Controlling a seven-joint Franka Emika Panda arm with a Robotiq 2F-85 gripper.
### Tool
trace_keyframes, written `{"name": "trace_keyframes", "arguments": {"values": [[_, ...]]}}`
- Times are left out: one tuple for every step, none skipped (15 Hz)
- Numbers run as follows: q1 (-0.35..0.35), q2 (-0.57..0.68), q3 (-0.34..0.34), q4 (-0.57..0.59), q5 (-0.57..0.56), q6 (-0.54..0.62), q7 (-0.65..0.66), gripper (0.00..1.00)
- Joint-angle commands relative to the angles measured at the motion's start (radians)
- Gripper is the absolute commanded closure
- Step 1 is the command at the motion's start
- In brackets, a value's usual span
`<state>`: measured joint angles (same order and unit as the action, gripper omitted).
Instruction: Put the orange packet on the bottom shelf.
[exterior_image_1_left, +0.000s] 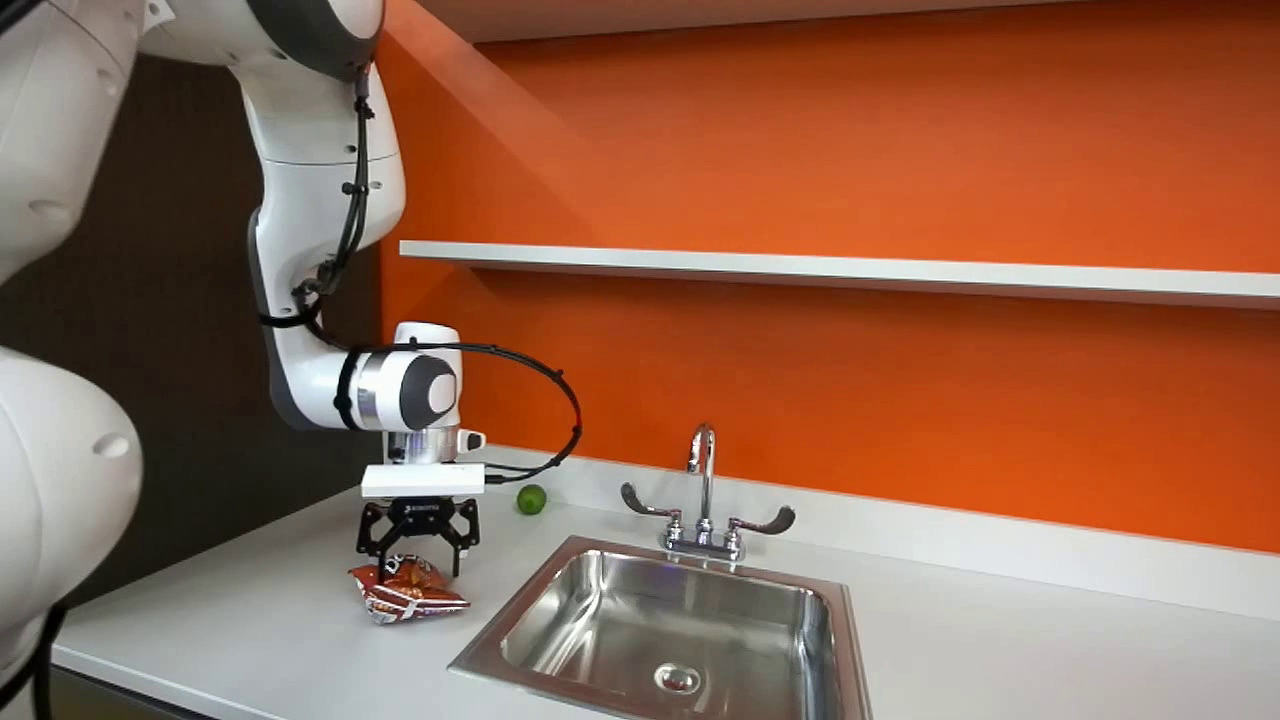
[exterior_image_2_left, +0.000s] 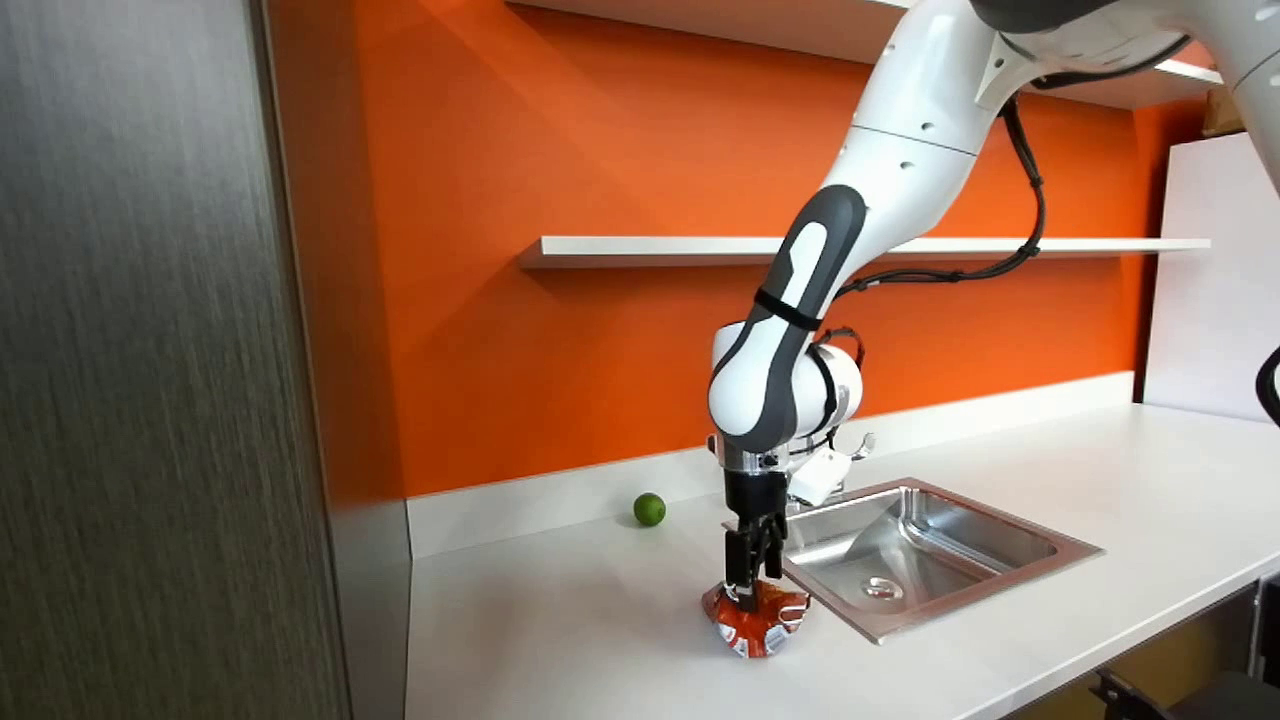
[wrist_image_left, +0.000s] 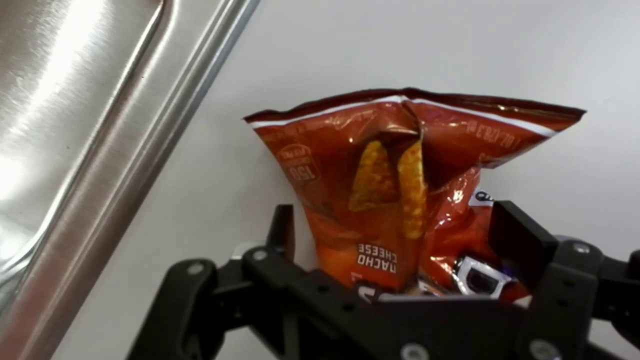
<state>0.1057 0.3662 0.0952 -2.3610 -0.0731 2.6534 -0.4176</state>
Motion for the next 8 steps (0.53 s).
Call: {"name": "trace_keyframes", "arguments": {"values": [[-0.033, 0.015, 0.026, 0.023, -0.033, 0.008, -0.014, 0.25], [-0.034, 0.017, 0.026, 0.025, -0.036, 0.009, -0.015, 0.26], [-0.035, 0.018, 0.026, 0.026, -0.038, 0.008, -0.016, 0.35], [-0.035, 0.018, 0.027, 0.027, -0.038, 0.007, -0.016, 0.44], [-0.036, 0.019, 0.026, 0.028, -0.04, 0.008, -0.015, 0.51], [-0.035, 0.018, 0.026, 0.027, -0.042, 0.008, -0.015, 0.6], [-0.035, 0.018, 0.025, 0.028, -0.044, 0.008, -0.014, 0.67], [-0.035, 0.018, 0.025, 0.028, -0.047, 0.007, -0.014, 0.75]]}}
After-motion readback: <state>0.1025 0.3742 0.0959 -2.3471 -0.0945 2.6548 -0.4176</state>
